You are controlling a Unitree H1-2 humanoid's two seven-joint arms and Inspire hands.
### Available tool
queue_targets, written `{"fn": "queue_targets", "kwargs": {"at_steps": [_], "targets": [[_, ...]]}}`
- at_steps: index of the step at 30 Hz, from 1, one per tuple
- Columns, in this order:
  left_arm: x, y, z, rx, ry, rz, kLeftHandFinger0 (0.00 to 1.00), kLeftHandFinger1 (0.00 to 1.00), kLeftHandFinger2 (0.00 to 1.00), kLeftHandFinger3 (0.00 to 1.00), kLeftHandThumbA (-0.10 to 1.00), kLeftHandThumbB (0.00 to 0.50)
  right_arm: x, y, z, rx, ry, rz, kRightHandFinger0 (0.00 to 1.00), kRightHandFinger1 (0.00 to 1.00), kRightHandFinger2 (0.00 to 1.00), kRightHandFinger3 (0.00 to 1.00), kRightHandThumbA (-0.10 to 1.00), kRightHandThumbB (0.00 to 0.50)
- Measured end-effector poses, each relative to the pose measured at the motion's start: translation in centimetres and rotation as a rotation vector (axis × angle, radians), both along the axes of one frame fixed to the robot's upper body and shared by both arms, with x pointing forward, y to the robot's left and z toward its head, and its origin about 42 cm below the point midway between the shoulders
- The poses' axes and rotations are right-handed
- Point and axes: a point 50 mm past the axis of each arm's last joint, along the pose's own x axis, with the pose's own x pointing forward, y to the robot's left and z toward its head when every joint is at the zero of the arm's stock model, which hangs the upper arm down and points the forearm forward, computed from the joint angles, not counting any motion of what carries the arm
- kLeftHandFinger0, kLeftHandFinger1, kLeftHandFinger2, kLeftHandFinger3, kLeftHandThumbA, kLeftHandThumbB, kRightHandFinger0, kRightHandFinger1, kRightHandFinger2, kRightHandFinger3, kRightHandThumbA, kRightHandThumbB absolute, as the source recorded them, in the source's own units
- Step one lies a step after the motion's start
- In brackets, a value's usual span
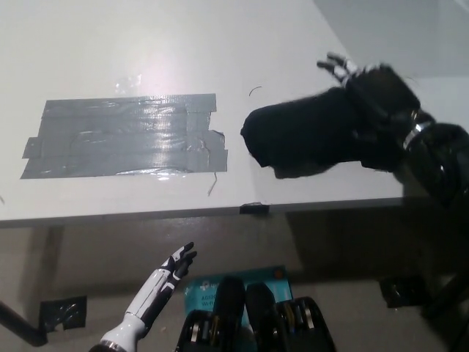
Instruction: A person hands a black t-shirt to the robot and rhe robot picks it up with its right hand and places it on the black spot on the desk infron tof it
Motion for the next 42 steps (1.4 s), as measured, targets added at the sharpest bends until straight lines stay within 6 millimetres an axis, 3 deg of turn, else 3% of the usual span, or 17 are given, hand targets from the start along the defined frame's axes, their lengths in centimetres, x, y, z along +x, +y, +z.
{"fn": "queue_targets", "kwargs": {"at_steps": [1, 2, 3, 4, 8, 11, 13, 15, 29, 37, 39, 42], "targets": [[0.0, 0.0, 0.0, 0.000, 0.000, 0.000, 1.00, 1.00, 1.00, 1.00, 1.00, 0.500, -0.1, -0.1, -0.5, -0.017, 0.030, -0.011, 1.00, 1.00, 1.00, 1.00, 0.41, 0.486], [0.0, 0.0, 0.0, 0.000, 0.001, 0.000, 1.00, 1.00, 1.00, 1.00, 1.00, 0.500, -0.1, -0.1, -0.7, -0.025, 0.041, -0.015, 1.00, 1.00, 1.00, 1.00, 0.48, 0.500], [0.0, 0.0, -0.1, 0.000, 0.003, 0.001, 1.00, 1.00, 1.00, 1.00, 1.00, 0.500, -0.2, -0.1, -1.0, -0.041, 0.067, -0.023, 1.00, 1.00, 1.00, 1.00, 0.48, 0.500], [0.0, 0.0, -0.1, 0.001, 0.004, 0.001, 1.00, 1.00, 1.00, 1.00, 1.00, 0.500, -0.2, -0.1, -1.1, -0.051, 0.082, -0.027, 1.00, 1.00, 1.00, 1.00, 0.61, 0.500], [-0.1, 0.1, -0.3, 0.002, 0.011, 0.003, 1.00, 1.00, 1.00, 1.00, 1.00, 0.500, -0.3, 0.1, -1.3, -0.085, 0.143, -0.041, 1.00, 1.00, 1.00, 1.00, 0.79, 0.500], [-0.1, 0.1, -0.5, 0.004, 0.021, 0.005, 1.00, 1.00, 1.00, 1.00, 1.00, 0.500, -0.4, 0.4, -1.1, -0.093, 0.189, -0.048, 1.00, 1.00, 1.00, 1.00, 0.77, 0.500], [-0.1, 0.1, -0.6, 0.004, 0.024, 0.006, 1.00, 1.00, 1.00, 1.00, 1.00, 0.500, -0.4, 0.4, -1.0, -0.090, 0.209, -0.053, 1.00, 1.00, 1.00, 1.00, 0.91, 0.500], [-0.1, 0.2, -0.6, 0.005, 0.027, 0.007, 1.00, 1.00, 1.00, 1.00, 1.00, 0.500, -0.5, 0.5, -0.3, -0.059, 0.252, -0.064, 1.00, 1.00, 1.00, 1.00, 0.97, 0.500], [-0.2, 0.2, -0.8, 0.006, 0.032, 0.008, 1.00, 1.00, 1.00, 1.00, 1.00, 0.500, -0.7, -1.3, 3.9, 0.247, 0.405, -0.084, 1.00, 1.00, 1.00, 1.00, 1.00, 0.500], [-0.2, 0.2, -0.8, 0.006, 0.032, 0.008, 1.00, 1.00, 1.00, 1.00, 1.00, 0.500, -0.8, -3.4, 6.1, 0.466, 0.439, -0.084, 1.00, 1.00, 1.00, 1.00, 1.00, 0.500], [-0.2, 0.2, -0.8, 0.006, 0.033, 0.008, 1.00, 1.00, 1.00, 1.00, 1.00, 0.500, -0.9, -4.3, 6.9, 0.554, 0.440, -0.084, 1.00, 1.00, 1.00, 1.00, 1.00, 0.480], [-0.2, 0.2, -0.8, 0.006, 0.033, 0.008, 1.00, 1.00, 1.00, 1.00, 1.00, 0.500, -1.4, -5.2, 7.7, 0.638, 0.431, -0.076, 1.00, 1.00, 1.00, 1.00, 1.00, 0.500]]}}
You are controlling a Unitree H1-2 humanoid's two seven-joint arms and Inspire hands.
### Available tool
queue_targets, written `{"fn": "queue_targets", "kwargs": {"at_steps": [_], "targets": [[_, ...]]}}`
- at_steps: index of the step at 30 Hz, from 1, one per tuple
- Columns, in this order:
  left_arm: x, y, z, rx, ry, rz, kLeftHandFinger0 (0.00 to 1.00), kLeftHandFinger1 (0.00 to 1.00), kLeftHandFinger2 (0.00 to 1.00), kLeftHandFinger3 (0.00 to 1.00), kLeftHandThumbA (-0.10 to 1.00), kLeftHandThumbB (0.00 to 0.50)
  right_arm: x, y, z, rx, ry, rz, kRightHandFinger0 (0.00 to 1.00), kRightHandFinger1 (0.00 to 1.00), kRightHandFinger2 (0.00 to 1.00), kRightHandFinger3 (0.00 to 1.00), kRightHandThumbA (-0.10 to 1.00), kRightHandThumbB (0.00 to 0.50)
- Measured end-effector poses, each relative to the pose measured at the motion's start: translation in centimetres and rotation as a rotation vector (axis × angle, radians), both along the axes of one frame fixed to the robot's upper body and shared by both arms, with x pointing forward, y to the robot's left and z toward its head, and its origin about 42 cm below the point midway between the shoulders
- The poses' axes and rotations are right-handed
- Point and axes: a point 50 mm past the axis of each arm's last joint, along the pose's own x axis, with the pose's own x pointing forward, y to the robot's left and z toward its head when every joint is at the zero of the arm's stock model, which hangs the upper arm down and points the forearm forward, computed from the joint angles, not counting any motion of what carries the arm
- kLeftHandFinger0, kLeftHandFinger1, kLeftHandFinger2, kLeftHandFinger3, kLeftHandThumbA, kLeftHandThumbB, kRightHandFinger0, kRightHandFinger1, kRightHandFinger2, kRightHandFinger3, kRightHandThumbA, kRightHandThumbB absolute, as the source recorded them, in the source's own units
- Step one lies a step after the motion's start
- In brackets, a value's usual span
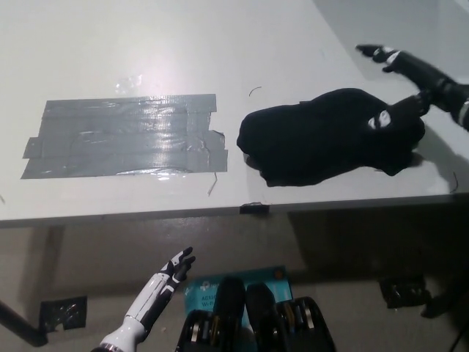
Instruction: A person hands a black t-shirt to the robot and rhe robot picks it up with its right hand and places it on the black spot on the desk infron tof it
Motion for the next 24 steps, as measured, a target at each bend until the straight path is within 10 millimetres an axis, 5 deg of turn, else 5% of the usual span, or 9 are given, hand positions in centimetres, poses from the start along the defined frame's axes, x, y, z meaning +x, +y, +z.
{"fn": "queue_targets", "kwargs": {"at_steps": [9, 11, 17, 24], "targets": [[0.1, 0.0, 0.0, 0.000, -0.001, 0.000, 1.00, 1.00, 1.00, 1.00, 1.00, 0.500, -4.0, -2.4, -0.3, 0.241, -0.040, 0.010, 1.00, 1.00, 1.00, 1.00, 1.00, 0.500], [0.1, 0.0, 0.1, 0.000, -0.001, 0.000, 1.00, 1.00, 1.00, 1.00, 1.00, 0.500, -6.1, -2.9, -1.7, 0.291, -0.038, 0.023, 1.00, 1.00, 1.00, 1.00, 1.00, 0.467], [0.1, 0.0, 0.1, 0.000, -0.001, 0.000, 1.00, 1.00, 1.00, 1.00, 1.00, 0.500, -10.6, -2.9, -4.7, 0.371, -0.019, 0.061, 1.00, 1.00, 1.00, 1.00, 1.00, 0.483], [0.6, -0.2, 0.5, 0.000, -0.014, -0.004, 1.00, 1.00, 1.00, 1.00, 1.00, 0.500, -20.2, 0.8, -10.1, 0.637, 0.028, 0.127, 1.00, 1.00, 1.00, 1.00, 1.00, 0.445]]}}
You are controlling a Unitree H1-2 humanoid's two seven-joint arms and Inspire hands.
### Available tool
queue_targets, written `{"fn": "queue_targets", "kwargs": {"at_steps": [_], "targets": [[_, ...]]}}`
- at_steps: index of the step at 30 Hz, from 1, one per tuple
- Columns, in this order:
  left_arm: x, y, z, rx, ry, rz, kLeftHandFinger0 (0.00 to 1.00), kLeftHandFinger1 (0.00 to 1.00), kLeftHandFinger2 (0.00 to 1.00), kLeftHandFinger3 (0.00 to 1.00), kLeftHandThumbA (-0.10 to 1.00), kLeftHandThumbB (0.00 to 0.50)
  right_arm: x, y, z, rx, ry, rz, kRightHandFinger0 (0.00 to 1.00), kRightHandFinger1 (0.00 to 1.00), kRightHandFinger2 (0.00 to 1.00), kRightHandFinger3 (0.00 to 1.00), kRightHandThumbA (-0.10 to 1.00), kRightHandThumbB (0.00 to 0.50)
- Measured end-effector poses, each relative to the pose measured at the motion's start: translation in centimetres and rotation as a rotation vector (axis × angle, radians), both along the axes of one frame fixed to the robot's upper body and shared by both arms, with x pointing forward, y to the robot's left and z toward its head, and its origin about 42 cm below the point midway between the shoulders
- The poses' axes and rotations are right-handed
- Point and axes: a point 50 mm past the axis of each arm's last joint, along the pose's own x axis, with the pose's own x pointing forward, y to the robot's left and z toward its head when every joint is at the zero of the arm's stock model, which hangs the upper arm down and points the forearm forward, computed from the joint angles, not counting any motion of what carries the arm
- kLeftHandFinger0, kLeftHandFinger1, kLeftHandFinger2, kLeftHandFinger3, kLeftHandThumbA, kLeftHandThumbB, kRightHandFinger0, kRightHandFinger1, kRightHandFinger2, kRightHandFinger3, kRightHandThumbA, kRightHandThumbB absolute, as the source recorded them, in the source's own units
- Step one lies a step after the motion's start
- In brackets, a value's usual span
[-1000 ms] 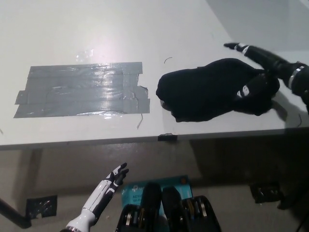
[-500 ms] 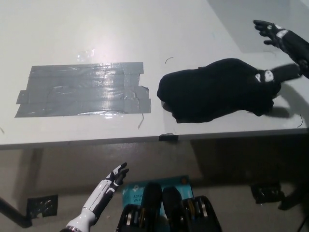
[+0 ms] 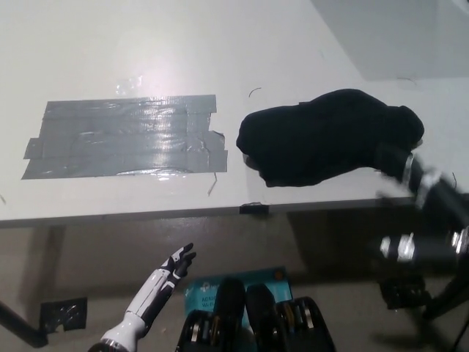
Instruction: A person hands a black t-shirt to the robot and rhe robot picks it up with its right hand and places it on the black spot on the desk infron tof it
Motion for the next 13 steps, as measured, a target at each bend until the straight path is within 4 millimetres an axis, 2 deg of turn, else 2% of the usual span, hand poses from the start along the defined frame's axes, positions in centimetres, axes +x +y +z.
{"fn": "queue_targets", "kwargs": {"at_steps": [1, 3, 4, 6, 8, 9, 10, 12, 13], "targets": [[0.1, 0.0, 0.1, 0.000, -0.004, -0.001, 1.00, 1.00, 1.00, 1.00, 1.00, 0.500, -1.2, 0.8, -0.9, 0.070, 0.008, -0.007, 1.00, 1.00, 1.00, 1.00, 1.00, 0.407], [0.3, -0.1, 0.3, -0.001, -0.013, -0.003, 1.00, 1.00, 1.00, 1.00, 1.00, 0.500, -2.7, 2.4, -3.1, 0.201, 0.052, -0.031, 1.00, 1.00, 1.00, 1.00, 1.00, 0.399], [0.4, -0.1, 0.4, -0.001, -0.015, -0.004, 1.00, 1.00, 1.00, 1.00, 1.00, 0.500, -2.9, 2.8, -3.7, 0.229, 0.068, -0.038, 1.00, 1.00, 1.00, 1.00, 1.00, 0.387], [0.6, -0.2, 0.6, -0.001, -0.026, -0.007, 1.00, 1.00, 1.00, 1.00, 1.00, 0.500, -2.9, 3.9, -6.2, 0.302, 0.140, -0.069, 1.00, 1.00, 1.00, 1.00, 1.00, 0.373], [0.6, -0.2, 0.6, 0.000, -0.030, -0.009, 1.00, 1.00, 1.00, 1.00, 1.00, 0.500, -2.7, 4.1, -7.5, 0.317, 0.182, -0.085, 1.00, 1.00, 1.00, 1.00, 1.00, 0.327], [0.4, -0.1, 0.4, 0.001, -0.028, -0.009, 1.00, 1.00, 1.00, 1.00, 1.00, 0.500, -2.5, 3.9, -8.8, 0.320, 0.223, -0.101, 1.00, 1.00, 1.00, 1.00, 1.00, 0.331], [0.3, -0.1, 0.4, 0.001, -0.027, -0.009, 1.00, 1.00, 1.00, 1.00, 1.00, 0.500, -2.4, 3.9, -9.1, 0.320, 0.231, -0.105, 1.00, 1.00, 1.00, 1.00, 1.00, 0.345], [-0.2, -0.1, 0.0, 0.001, -0.020, -0.008, 1.00, 1.00, 1.00, 1.00, 1.00, 0.500, -2.3, 3.6, -10.6, 0.316, 0.271, -0.120, 1.00, 1.00, 1.00, 1.00, 1.00, 0.344], [-0.2, -0.1, 0.0, 0.001, -0.020, -0.008, 1.00, 1.00, 1.00, 1.00, 1.00, 0.500, -2.3, 3.6, -10.6, 0.316, 0.271, -0.120, 1.00, 1.00, 1.00, 1.00, 1.00, 0.344]]}}
